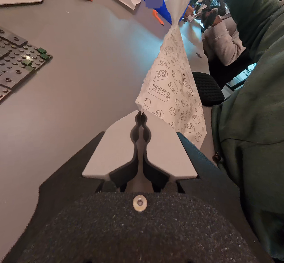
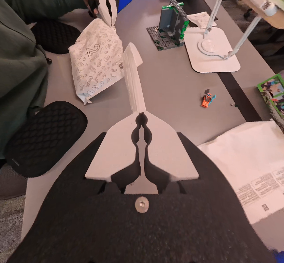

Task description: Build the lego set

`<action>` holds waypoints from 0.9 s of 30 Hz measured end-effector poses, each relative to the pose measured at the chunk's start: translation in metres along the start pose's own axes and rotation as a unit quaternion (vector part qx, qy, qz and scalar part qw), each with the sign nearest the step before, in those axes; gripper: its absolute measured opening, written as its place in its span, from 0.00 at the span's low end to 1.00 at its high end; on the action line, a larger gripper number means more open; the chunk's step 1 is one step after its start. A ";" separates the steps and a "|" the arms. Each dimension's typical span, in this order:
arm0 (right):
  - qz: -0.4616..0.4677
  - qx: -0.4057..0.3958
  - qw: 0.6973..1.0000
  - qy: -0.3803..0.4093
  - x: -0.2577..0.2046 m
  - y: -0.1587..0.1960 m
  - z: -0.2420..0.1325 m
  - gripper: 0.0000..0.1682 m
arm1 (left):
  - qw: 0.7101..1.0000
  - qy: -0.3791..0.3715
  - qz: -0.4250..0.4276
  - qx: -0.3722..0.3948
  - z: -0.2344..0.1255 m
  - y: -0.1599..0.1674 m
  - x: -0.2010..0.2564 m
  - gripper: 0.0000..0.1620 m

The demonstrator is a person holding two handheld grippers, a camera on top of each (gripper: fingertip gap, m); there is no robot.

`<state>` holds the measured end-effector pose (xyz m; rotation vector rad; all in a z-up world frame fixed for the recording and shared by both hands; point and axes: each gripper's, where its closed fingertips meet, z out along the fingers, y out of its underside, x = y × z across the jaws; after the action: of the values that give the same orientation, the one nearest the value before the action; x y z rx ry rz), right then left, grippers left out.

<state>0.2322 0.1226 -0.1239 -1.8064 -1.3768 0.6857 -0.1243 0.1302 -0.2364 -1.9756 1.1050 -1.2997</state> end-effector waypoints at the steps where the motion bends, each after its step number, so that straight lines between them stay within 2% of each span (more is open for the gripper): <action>1: 0.005 0.005 1.000 0.003 0.002 0.000 -0.005 0.00 | 1.000 -0.002 -0.001 -0.001 0.000 0.001 -0.001 0.00; 7: 0.025 0.014 1.000 0.003 0.003 0.011 -0.022 0.00 | 1.000 0.003 0.001 0.011 0.001 -0.004 0.000 0.00; 9: 0.030 0.004 0.999 0.011 0.004 0.018 -0.026 0.00 | 1.000 -0.017 -0.006 0.006 -0.002 0.000 -0.009 0.00; 11: 0.044 0.026 0.999 0.012 0.004 0.018 -0.037 0.00 | 0.999 0.003 -0.016 0.031 -0.008 -0.002 -0.002 0.00; 13: 0.040 0.009 0.999 0.020 0.005 0.026 -0.039 0.00 | 1.000 -0.013 0.010 0.014 -0.006 0.002 0.000 0.00; 17: 0.060 0.049 0.996 0.049 0.018 0.023 -0.064 0.00 | 1.000 -0.017 -0.013 0.015 -0.011 0.008 -0.006 0.00; 25: 0.072 0.072 0.993 0.066 0.028 0.022 -0.080 0.00 | 1.000 -0.022 -0.009 0.009 -0.009 0.007 -0.005 0.00; 27: 0.092 0.086 0.988 0.092 0.038 0.030 -0.098 0.00 | 0.998 -0.057 -0.013 -0.010 -0.014 0.020 -0.018 0.00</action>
<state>0.3362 0.1312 -0.0910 -1.8220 -1.0067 0.6917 -0.1478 0.1355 -0.2547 -2.0586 1.0442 -1.1766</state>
